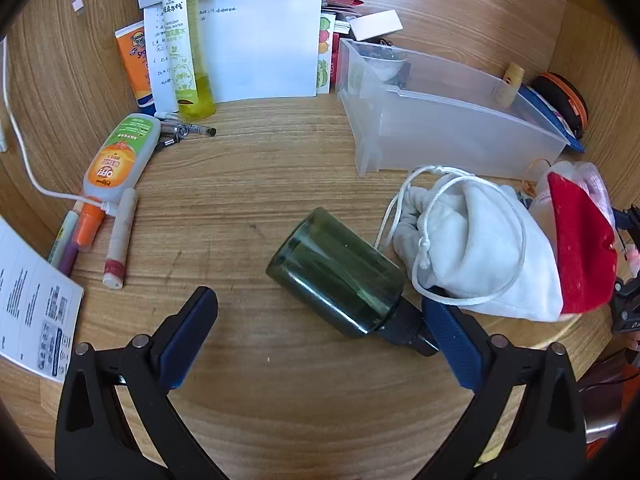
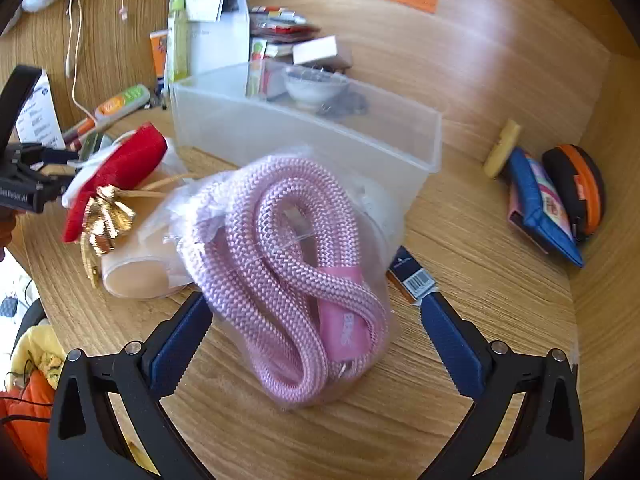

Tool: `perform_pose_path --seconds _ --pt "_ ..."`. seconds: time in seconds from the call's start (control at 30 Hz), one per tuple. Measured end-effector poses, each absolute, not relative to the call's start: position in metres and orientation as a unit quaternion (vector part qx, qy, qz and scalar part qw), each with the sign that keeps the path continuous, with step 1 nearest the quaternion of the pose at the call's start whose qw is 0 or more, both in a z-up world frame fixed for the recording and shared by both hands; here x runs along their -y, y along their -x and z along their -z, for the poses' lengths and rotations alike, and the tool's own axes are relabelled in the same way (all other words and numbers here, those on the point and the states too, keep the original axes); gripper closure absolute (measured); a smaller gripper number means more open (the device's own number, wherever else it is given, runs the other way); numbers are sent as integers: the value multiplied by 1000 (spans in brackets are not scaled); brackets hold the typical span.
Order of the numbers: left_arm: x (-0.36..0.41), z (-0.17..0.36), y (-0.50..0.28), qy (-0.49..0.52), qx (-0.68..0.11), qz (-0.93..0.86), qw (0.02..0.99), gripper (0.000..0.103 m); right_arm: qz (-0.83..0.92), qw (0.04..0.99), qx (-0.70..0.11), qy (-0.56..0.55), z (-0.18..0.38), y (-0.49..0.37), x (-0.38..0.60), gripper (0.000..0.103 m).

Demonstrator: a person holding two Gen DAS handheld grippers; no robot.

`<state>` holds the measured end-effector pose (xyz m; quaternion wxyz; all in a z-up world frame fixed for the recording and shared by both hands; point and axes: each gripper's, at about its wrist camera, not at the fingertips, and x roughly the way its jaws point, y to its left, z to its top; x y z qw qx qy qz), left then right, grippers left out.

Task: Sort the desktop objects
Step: 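Grasp the green glass bottle with the left gripper while the right grasps the pink rope bag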

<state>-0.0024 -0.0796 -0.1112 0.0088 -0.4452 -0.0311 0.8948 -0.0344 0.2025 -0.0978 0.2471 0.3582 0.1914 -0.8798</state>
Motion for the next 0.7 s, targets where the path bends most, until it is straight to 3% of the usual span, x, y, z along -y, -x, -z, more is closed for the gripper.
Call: perform_pose_path --seconds 0.13,0.27,0.33,0.4,0.7 --pt "80 113 16 449 40 -892 11 0 876 257 -197 -357 98 40 -198 0" --pt "79 115 26 447 42 -893 11 0 865 283 -187 -370 95 43 -198 16" --pt "80 116 27 447 44 -893 15 20 864 283 -188 -371 96 42 -198 24" --pt "80 117 27 446 40 -894 9 24 863 284 -190 -372 98 42 -200 31" --pt "96 118 12 431 62 -900 -16 26 865 301 -175 -362 91 38 -209 48"
